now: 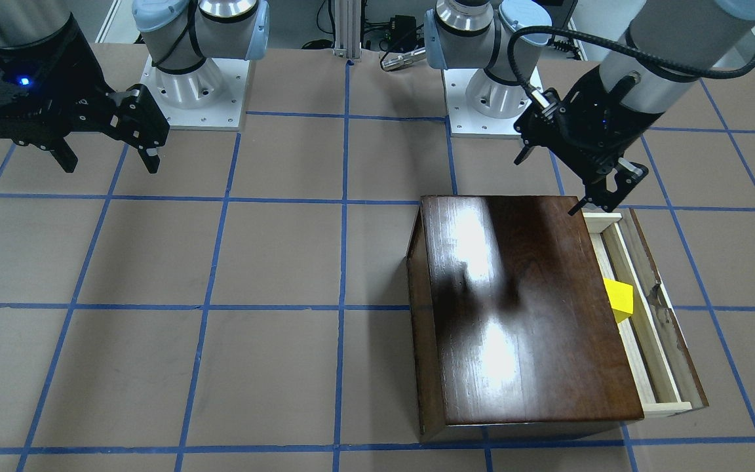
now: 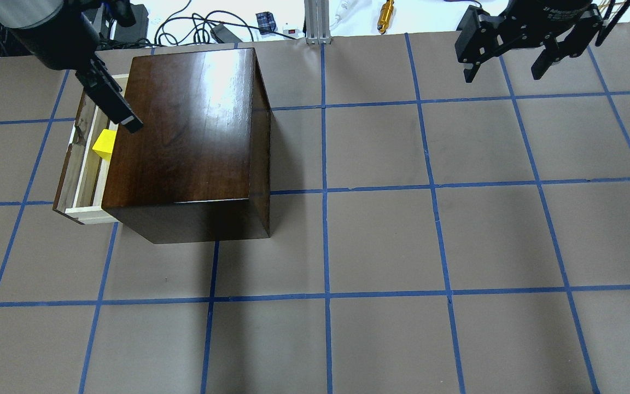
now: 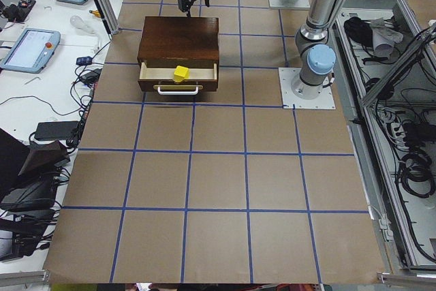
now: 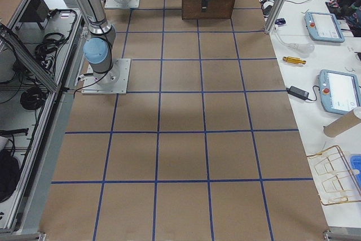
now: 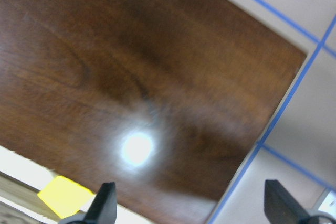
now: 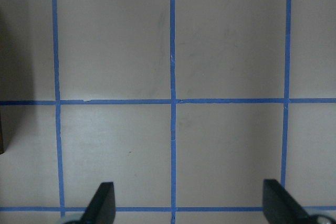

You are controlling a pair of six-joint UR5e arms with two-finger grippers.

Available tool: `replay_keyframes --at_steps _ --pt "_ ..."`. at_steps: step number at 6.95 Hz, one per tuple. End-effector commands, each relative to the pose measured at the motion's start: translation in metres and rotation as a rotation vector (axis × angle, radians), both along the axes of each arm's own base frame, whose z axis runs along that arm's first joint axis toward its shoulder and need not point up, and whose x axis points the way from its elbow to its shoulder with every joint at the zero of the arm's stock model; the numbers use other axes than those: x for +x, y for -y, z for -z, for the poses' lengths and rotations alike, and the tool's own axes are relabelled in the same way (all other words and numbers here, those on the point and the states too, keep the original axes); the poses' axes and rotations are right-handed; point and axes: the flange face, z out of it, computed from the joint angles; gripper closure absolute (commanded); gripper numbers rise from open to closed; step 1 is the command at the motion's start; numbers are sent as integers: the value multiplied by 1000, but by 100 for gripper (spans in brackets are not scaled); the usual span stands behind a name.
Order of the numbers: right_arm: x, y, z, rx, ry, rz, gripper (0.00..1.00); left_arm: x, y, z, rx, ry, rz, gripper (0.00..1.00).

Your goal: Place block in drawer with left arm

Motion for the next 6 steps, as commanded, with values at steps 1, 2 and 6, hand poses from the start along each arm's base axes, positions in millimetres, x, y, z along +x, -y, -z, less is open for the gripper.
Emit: replay_keyframes --at_steps 1,2,6 --pt "0 1 1 1 0 -1 0 -12 -5 10 46 21 -330 0" --pt "0 1 1 2 -1 0 0 -14 -3 6 11 25 -433 0" --pt "0 1 1 1 0 -1 0 -14 -27 -27 -85 132 -741 0"
